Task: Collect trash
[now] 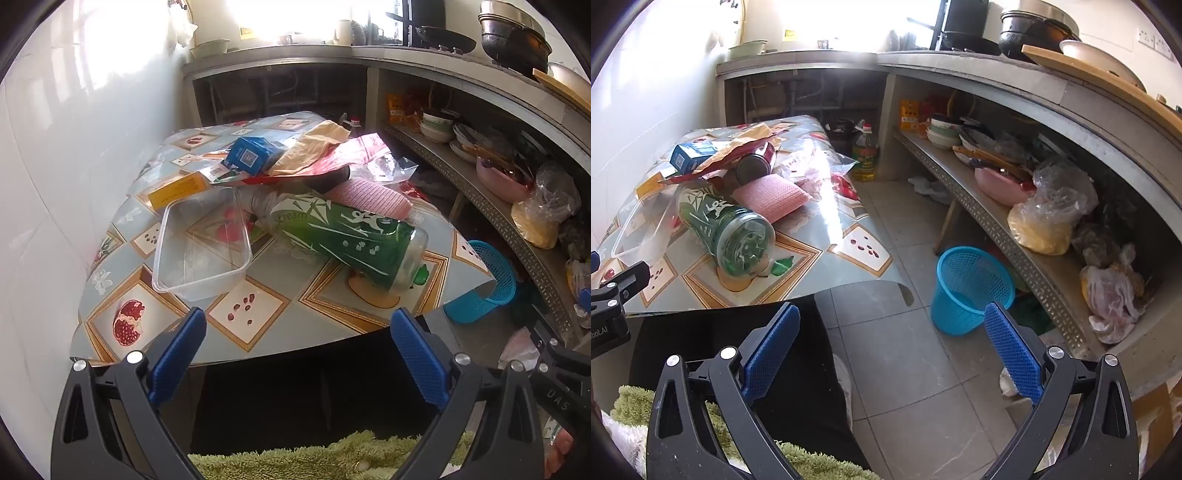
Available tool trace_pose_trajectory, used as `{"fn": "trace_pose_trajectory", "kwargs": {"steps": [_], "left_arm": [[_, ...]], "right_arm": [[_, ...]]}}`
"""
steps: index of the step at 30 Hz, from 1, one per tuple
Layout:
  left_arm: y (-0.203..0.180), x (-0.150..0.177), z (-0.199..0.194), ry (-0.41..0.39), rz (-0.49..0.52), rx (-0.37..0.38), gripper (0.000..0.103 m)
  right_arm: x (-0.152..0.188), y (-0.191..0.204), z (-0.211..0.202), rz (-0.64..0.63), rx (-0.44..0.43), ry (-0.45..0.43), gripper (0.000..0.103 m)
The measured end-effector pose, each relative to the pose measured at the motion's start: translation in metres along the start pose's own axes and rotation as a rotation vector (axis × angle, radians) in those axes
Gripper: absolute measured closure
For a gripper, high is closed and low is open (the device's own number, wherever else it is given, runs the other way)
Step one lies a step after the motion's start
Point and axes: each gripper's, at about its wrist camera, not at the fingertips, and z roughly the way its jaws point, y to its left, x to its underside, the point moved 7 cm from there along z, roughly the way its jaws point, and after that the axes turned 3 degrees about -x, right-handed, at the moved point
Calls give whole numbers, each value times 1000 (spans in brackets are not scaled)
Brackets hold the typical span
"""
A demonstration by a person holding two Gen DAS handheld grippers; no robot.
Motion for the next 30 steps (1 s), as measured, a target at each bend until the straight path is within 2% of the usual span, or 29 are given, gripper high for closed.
{"fn": "trace_pose_trajectory", "kwargs": {"steps": [30], "left_arm": [[4, 0, 4, 3, -14, -5, 5]], "right_arm": [[-1, 2, 0, -5, 5, -2, 6]]}}
